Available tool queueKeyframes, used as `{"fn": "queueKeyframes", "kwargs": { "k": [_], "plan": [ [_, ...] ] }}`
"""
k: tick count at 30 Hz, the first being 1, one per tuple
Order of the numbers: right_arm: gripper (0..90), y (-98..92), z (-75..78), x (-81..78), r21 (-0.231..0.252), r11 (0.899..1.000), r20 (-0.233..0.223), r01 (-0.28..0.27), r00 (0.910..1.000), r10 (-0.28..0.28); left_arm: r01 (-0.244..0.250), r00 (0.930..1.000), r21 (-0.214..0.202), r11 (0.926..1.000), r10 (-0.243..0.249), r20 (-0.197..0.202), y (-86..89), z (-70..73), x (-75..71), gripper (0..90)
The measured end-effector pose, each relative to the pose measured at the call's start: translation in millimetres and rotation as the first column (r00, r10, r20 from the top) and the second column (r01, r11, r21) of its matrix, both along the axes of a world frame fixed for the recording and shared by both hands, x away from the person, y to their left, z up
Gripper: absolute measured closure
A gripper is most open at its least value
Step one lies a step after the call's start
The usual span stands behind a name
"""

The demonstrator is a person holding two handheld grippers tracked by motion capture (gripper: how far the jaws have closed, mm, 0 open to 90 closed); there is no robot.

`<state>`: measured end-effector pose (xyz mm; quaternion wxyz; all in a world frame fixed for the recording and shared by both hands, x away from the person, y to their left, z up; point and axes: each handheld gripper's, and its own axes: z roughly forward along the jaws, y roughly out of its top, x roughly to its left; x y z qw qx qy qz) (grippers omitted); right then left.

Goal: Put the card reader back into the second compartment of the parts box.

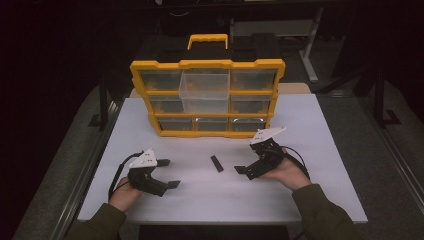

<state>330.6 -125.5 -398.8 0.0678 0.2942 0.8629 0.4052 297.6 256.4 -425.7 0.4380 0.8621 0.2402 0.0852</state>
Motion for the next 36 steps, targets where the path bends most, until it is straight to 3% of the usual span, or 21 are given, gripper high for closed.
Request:
{"fn": "queueKeyframes", "kwargs": {
  "k": [36],
  "plan": [
    [0.0,31.5,6.0,19.3,0.002,1.000,0.001,-0.027,0.9996,0.027,0.007,1.0000,-0.008,0.9999,-0.007,-0.002,-0.9,-0.5,-0.6,14.3]
  ]
}}
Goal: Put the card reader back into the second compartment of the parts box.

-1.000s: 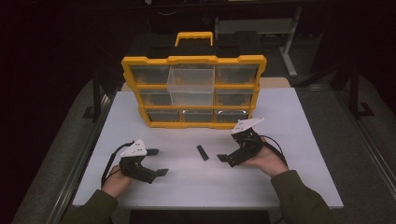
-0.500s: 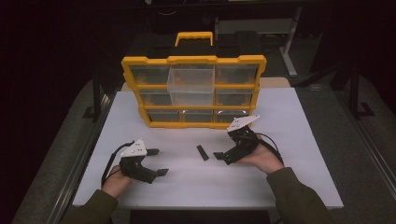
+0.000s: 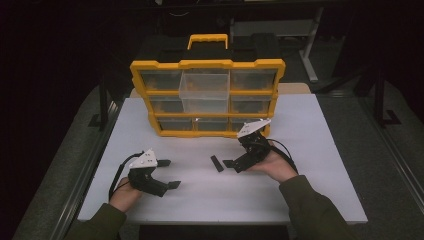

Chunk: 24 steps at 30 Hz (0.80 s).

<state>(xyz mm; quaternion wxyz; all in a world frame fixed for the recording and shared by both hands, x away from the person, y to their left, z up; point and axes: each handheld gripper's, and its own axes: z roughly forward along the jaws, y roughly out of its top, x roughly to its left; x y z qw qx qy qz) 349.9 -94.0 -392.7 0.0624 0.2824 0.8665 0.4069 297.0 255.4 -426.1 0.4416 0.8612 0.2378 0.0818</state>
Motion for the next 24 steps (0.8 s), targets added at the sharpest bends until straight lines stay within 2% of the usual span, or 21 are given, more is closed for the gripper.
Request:
{"fn": "queueKeyframes", "kwargs": {
  "k": [24],
  "plan": [
    [0.0,25.8,5.2,13.9,0.000,1.000,0.007,-0.027,0.9996,0.027,0.003,1.0000,-0.001,1.0000,-0.003,0.000,-0.9,0.0,-0.2,14.3]
  ]
}}
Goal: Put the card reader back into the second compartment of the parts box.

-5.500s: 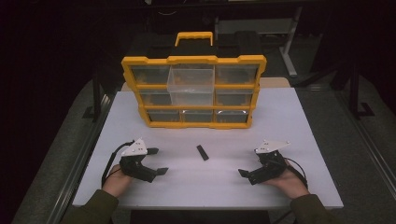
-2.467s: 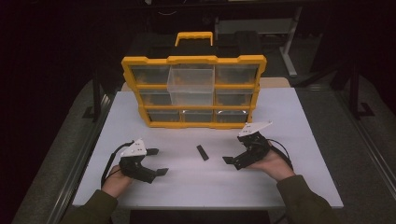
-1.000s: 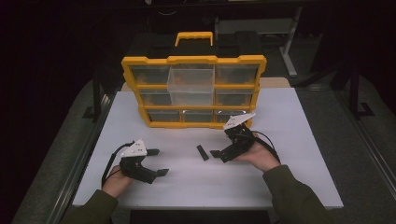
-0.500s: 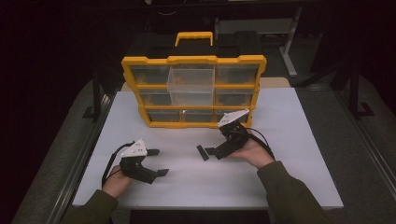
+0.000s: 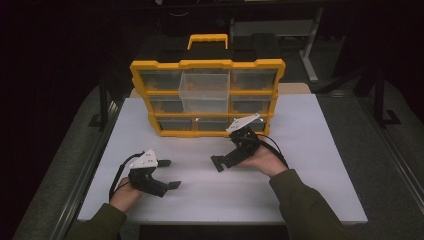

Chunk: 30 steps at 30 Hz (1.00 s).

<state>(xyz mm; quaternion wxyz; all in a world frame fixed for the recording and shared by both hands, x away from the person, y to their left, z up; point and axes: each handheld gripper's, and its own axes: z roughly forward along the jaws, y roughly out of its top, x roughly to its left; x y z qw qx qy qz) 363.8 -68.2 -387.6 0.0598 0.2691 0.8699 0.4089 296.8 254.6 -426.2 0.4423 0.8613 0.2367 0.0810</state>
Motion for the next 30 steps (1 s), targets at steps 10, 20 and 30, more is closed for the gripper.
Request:
{"fn": "queueKeyframes", "kwargs": {
  "k": [10,20,30],
  "plan": [
    [0.0,8.5,-0.1,4.1,-0.005,1.000,0.004,-0.014,0.9999,0.014,-0.006,1.0000,-0.006,1.0000,0.006,0.003,1.1,0.9,-0.6,14.2],
    [1.9,13.2,-8.0,2.9,-0.047,0.999,-0.015,-0.020,0.9997,0.019,-0.003,1.0000,-0.005,1.0000,0.004,0.005,1.2,0.9,-1.2,14.3],
    [8.8,12.9,-9.3,2.5,-0.051,0.999,-0.024,-0.011,0.9997,0.010,-0.004,1.0000,-0.005,1.0000,0.004,0.008,1.0,1.0,-1.4,14.3]
  ]
}}
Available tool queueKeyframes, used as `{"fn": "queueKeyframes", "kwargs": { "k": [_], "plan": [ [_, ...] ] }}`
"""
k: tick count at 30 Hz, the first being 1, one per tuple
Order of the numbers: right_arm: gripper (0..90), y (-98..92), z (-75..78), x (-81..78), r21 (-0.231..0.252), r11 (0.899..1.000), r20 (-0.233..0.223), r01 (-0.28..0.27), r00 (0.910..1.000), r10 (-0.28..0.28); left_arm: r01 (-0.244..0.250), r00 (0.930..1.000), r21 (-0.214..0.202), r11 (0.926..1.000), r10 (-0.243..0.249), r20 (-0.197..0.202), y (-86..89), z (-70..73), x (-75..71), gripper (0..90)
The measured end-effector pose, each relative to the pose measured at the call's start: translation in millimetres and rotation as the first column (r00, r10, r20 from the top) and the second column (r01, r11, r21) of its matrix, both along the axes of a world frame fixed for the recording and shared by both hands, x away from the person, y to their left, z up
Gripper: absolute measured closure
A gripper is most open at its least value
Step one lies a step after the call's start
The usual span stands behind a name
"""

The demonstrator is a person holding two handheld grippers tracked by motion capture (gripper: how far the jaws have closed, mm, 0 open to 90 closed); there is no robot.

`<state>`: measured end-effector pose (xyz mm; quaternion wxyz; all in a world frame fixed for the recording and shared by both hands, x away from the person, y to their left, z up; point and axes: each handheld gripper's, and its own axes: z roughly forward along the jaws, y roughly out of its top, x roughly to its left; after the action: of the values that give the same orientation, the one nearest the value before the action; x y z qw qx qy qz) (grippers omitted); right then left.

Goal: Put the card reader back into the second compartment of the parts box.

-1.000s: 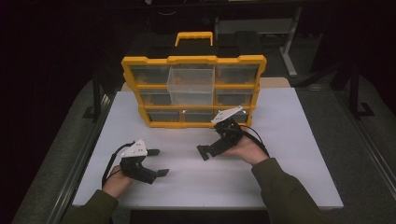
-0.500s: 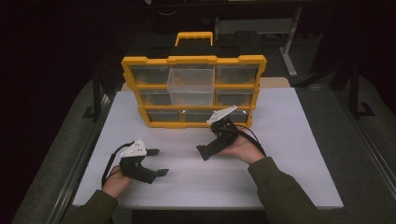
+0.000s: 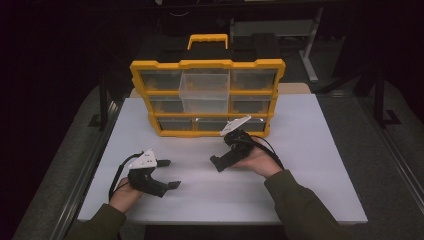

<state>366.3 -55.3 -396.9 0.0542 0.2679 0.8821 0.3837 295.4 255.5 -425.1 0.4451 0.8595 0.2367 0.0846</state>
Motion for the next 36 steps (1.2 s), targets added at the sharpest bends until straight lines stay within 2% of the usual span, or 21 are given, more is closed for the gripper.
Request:
{"fn": "queueKeyframes", "kwargs": {
  "k": [5,25,36],
  "plan": [
    [13.3,-0.6,-1.0,0.1,0.006,1.000,-0.007,0.002,1.0000,-0.002,0.005,1.0000,0.002,1.0000,-0.005,0.001,-0.8,0.2,-0.3,14.3],
    [33.3,9.3,-15.8,-2.2,-0.030,0.999,-0.066,-0.013,0.9977,0.011,0.007,1.0000,0.004,1.0000,-0.007,0.003,-1.5,0.2,-1.4,14.3],
    [38.7,14.1,-24.3,-1.1,-0.058,0.998,-0.062,-0.010,0.9981,0.006,0.007,1.0000,0.003,1.0000,-0.007,0.001,-1.7,0.0,-1.9,14.2]
  ]
}}
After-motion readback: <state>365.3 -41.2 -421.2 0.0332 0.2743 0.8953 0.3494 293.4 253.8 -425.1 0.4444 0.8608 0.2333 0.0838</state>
